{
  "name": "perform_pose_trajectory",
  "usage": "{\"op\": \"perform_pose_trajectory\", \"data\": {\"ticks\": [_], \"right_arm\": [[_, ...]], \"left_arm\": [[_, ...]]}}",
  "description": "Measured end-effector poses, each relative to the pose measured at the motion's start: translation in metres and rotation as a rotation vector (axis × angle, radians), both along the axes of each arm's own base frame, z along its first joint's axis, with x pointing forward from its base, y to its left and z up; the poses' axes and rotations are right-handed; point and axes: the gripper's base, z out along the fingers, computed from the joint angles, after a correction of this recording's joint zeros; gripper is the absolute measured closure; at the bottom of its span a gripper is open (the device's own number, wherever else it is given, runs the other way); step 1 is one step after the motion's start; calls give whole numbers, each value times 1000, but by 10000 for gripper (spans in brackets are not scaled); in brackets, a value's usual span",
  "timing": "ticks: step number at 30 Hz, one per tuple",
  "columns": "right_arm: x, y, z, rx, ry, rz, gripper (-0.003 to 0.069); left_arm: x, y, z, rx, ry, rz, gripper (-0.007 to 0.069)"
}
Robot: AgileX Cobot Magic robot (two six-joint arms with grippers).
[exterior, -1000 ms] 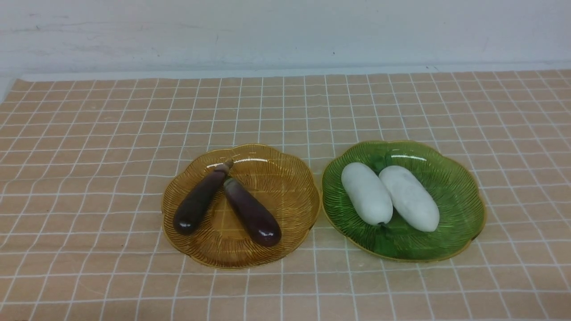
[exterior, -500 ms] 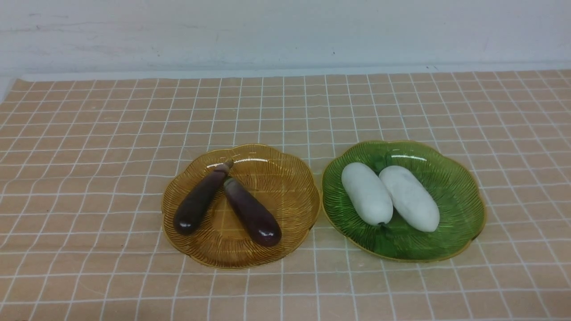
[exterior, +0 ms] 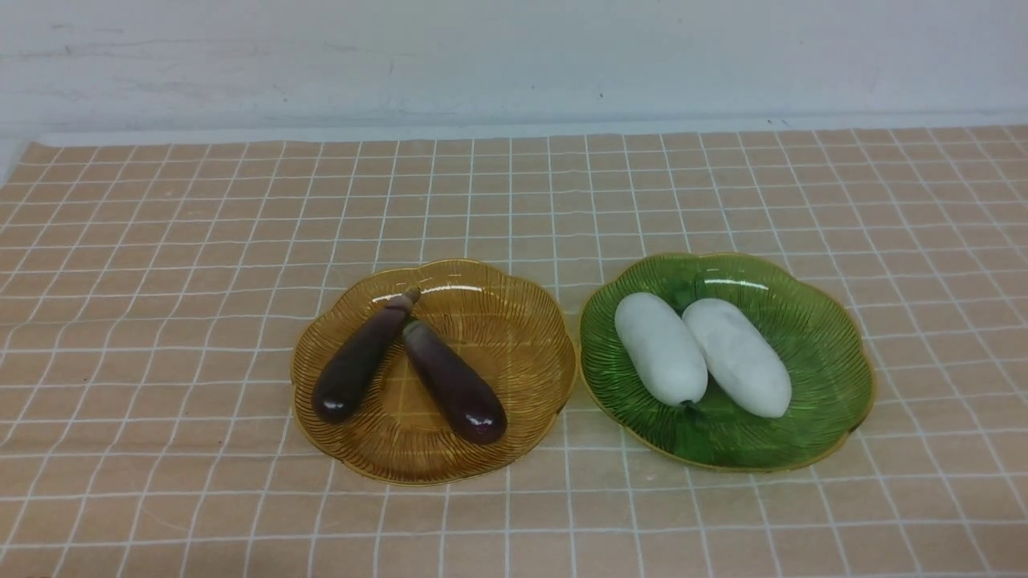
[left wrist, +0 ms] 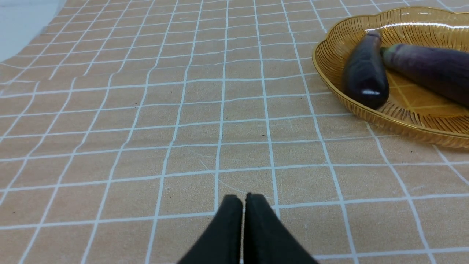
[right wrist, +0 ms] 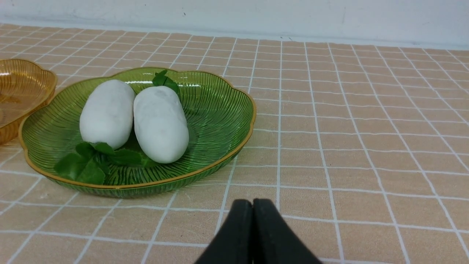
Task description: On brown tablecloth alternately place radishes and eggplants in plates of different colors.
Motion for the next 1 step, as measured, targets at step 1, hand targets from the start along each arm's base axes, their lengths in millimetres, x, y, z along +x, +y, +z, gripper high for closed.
{"op": "perform_pose_trajectory", "data": {"ticks": [1], "right_arm": [[0, 0, 0, 0, 0, 0, 674]], "left_arm": [[0, 0, 0, 0, 0, 0, 628]]}}
